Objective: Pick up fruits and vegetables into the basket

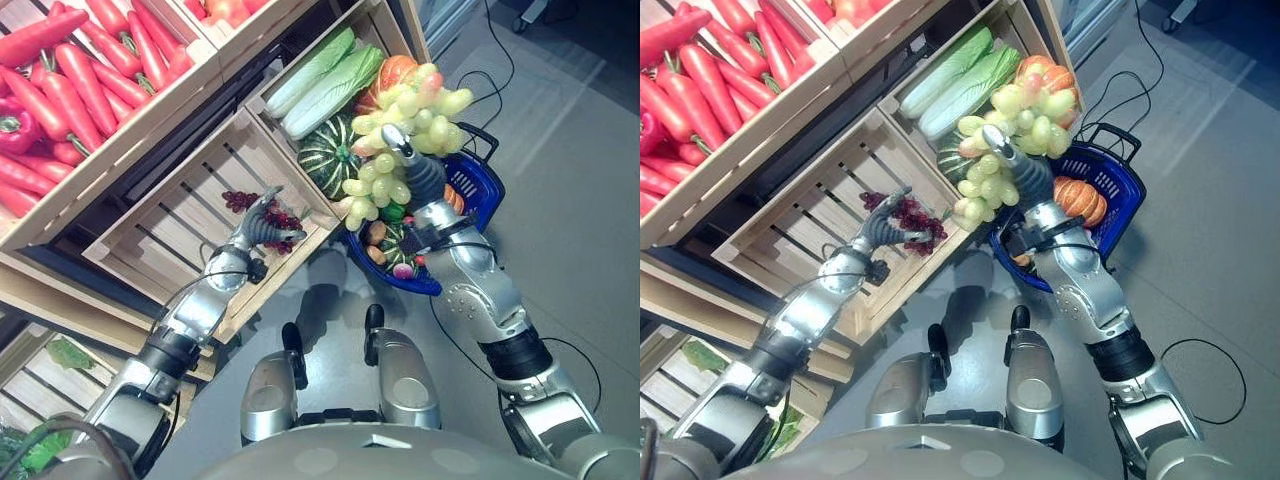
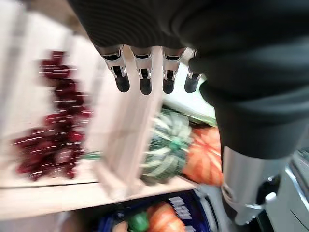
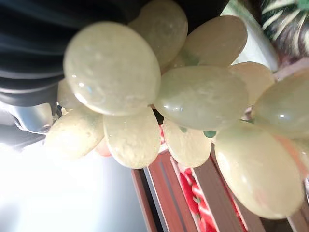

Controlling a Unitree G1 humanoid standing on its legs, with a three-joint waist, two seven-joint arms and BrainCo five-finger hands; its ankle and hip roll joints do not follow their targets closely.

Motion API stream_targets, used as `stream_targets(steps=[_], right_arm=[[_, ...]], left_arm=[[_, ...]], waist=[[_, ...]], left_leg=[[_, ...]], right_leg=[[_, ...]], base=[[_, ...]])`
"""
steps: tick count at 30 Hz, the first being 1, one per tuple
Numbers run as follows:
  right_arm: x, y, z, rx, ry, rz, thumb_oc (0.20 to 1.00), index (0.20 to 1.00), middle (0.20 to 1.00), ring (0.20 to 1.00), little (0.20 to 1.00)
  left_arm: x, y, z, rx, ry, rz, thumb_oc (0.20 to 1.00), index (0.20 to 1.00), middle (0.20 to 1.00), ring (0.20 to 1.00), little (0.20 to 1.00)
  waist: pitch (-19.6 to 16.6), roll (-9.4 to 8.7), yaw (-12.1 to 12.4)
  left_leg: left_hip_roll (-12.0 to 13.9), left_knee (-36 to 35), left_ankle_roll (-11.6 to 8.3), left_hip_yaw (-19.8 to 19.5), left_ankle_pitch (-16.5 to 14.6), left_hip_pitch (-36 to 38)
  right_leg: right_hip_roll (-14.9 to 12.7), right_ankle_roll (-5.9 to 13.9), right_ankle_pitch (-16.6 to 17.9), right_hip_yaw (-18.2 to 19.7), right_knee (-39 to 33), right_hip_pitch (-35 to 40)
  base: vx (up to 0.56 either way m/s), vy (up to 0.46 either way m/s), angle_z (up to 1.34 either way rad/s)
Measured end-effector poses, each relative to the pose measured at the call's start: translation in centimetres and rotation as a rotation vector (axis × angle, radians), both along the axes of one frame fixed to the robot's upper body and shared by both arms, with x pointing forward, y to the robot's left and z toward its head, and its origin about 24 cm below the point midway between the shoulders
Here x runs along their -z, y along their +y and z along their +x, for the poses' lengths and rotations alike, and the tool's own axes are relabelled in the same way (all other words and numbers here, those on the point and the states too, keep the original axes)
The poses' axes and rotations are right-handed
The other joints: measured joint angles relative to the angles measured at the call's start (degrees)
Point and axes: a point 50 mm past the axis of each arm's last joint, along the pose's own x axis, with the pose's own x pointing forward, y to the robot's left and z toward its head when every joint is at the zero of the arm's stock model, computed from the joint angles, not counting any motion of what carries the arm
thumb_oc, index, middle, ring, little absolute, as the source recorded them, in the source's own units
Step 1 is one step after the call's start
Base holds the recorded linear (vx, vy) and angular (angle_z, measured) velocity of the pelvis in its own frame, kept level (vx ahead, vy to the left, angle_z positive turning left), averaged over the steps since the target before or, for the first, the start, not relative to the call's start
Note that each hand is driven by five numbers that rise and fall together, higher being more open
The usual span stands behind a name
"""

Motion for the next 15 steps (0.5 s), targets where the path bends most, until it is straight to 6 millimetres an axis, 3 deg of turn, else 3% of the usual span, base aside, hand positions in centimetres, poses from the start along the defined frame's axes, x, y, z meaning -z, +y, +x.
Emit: stream_targets(steps=[5,8,15], right_arm=[[-0.7,-2.5,0.2,0.065,-0.04,-0.026,0.2,0.2,0.2,0.2,0.2],[-0.5,-3.4,0.3,0.092,-0.035,-0.031,0.2,0.2,0.2,0.2,0.2],[1.8,-7.3,1.9,0.228,0.079,0.018,0.2,0.2,0.2,0.2,0.2]], left_arm=[[0.4,1.2,-0.5,-0.012,-0.017,-0.084,1.0,1.0,1.0,1.0,1.0],[1.1,1.5,-1.2,-0.007,-0.008,-0.138,1.0,1.0,1.0,1.0,1.0],[2.7,2.5,-2.7,-0.062,-0.014,-0.259,1.0,1.0,1.0,1.0,1.0]], waist=[[4.47,0.44,-0.67],[4.94,0.64,-0.77],[6.29,2.4,-0.47]], left_leg=[[-0.11,3.0,0.36,-0.15,-0.36,-4.15],[-0.09,3.94,0.4,0.11,-0.41,-6.17],[-0.11,8.42,0.66,0.62,-0.85,-16.15]], right_leg=[[-0.89,-0.1,0.04,0.17,2.33,-3.77],[-1.02,-0.16,0.07,0.52,3.33,-6.0],[-2.09,-0.47,-0.85,1.31,8.6,-16.34]], base=[[-0.08,0.01,0.02],[-0.12,-0.008,-0.05],[-0.04,-0.052,0.0]])
